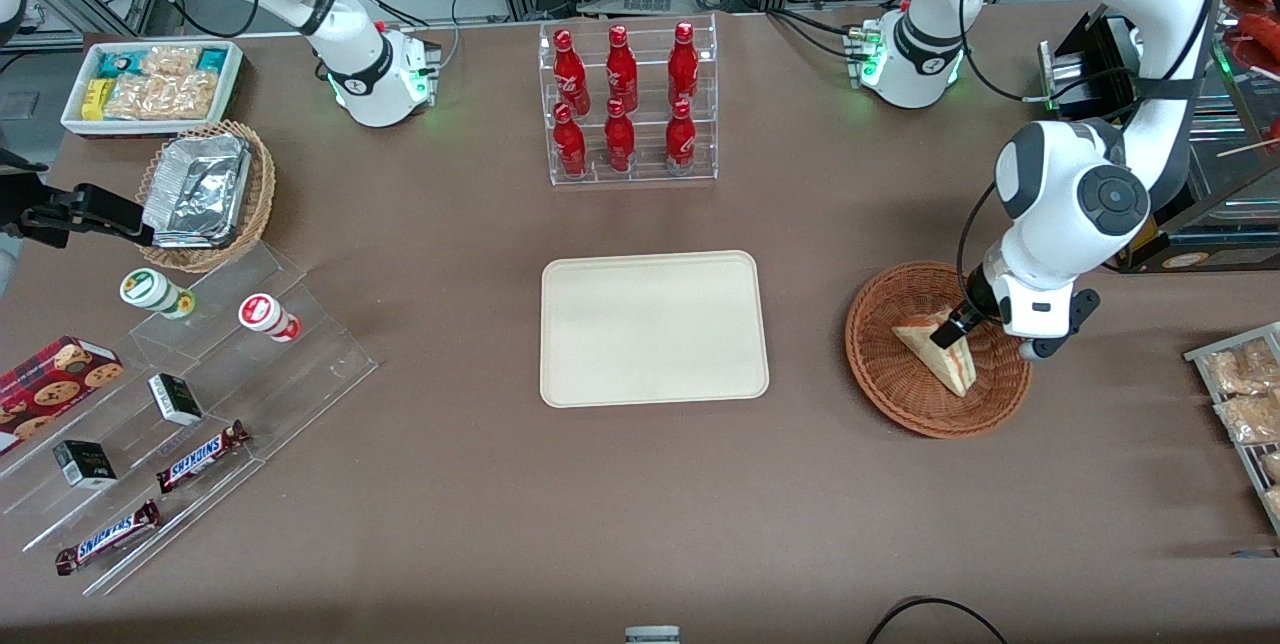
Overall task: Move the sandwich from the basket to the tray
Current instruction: 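Lower the left gripper and close it on the wrapped sandwich, then lift the sandwich out of the basket and carry it over the beige tray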
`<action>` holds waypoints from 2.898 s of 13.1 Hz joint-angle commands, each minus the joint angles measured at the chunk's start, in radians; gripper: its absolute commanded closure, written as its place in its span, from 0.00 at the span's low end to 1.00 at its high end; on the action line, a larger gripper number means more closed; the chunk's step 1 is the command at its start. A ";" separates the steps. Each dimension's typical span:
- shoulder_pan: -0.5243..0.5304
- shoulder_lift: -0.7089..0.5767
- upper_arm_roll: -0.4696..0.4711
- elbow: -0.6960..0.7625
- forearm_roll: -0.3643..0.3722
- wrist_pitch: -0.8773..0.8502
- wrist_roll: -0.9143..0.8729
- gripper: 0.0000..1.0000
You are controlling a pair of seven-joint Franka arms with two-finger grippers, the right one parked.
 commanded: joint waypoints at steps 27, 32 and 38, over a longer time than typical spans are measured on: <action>-0.120 0.155 -0.197 0.387 0.095 -0.438 -0.004 1.00; -0.288 0.296 -0.197 0.551 0.100 -0.438 -0.154 1.00; -0.444 0.462 -0.196 0.720 0.109 -0.412 -0.216 1.00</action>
